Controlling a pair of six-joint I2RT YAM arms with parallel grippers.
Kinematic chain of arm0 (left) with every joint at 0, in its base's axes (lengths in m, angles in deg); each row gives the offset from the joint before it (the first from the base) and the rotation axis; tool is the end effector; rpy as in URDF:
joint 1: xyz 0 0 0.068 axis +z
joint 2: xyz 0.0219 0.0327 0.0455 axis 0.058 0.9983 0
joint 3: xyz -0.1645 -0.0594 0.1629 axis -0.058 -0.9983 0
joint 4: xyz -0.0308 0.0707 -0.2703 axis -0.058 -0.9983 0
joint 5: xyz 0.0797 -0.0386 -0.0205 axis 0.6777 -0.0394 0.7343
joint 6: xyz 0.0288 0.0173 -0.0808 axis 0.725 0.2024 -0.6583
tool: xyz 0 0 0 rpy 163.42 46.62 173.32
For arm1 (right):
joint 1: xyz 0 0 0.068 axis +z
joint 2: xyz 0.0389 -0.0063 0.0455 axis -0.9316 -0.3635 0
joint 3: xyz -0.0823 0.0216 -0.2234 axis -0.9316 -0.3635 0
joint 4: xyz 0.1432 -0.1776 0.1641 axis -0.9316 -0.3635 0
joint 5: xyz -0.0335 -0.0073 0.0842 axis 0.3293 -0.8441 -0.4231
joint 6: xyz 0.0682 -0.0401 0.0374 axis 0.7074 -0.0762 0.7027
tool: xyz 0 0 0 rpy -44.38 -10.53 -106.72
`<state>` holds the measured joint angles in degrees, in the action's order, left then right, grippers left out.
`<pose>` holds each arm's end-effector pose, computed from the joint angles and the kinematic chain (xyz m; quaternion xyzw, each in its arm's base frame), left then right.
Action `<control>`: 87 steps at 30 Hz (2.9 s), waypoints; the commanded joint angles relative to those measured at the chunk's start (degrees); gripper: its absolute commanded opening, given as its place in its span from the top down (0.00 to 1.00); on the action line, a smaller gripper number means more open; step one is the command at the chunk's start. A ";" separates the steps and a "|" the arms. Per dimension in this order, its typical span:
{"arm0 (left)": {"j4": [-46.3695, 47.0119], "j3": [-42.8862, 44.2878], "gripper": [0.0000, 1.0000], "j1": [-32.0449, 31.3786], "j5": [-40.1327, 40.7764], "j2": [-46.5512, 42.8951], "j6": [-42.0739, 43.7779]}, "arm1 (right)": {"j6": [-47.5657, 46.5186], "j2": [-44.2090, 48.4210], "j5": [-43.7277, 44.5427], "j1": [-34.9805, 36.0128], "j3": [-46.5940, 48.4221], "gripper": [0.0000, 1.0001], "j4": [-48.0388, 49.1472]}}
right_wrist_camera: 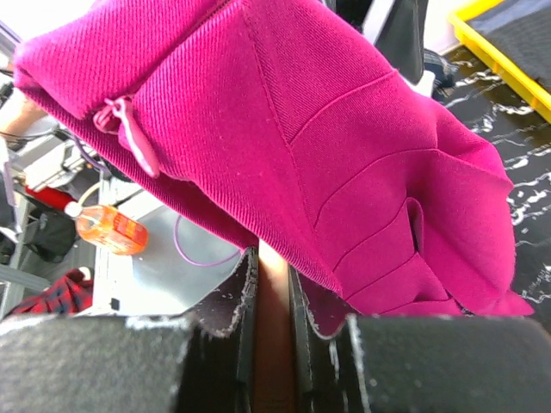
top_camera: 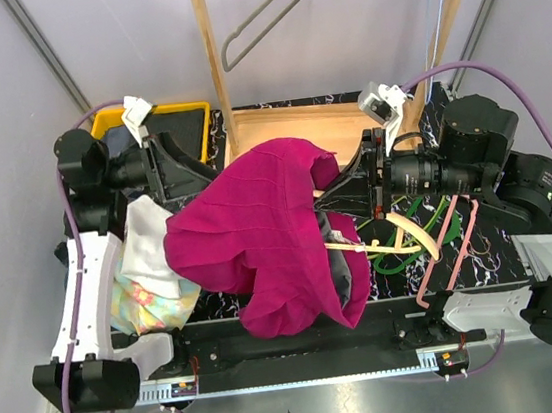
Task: Remove the skirt from the hanger
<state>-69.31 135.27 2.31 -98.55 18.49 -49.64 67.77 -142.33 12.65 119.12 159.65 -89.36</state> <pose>0.2560 -0.0818 0.4163 0.2574 0.6555 -0.6381 0.3111 0.1161 0.1950 0.5247 -0.3585 0.6531 0.4983 0.4434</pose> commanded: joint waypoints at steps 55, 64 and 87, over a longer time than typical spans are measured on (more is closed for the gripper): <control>21.80 0.81 0.17 5.67 -9.88 -2.24 -14.36 | -9.90 5.01 18.94 0.37 1.96 1.00 5.46; 8.07 -14.83 0.20 4.80 -8.74 -9.89 -1.35 | -10.52 2.64 18.94 0.37 5.74 1.00 6.43; -35.27 -9.57 0.09 -38.61 75.36 9.96 65.01 | 5.38 50.26 113.23 0.37 -57.09 0.90 28.05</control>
<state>-102.77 122.98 -31.44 -37.62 22.75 6.79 64.44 -95.14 105.89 119.41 109.29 -65.78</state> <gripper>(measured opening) 0.882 0.188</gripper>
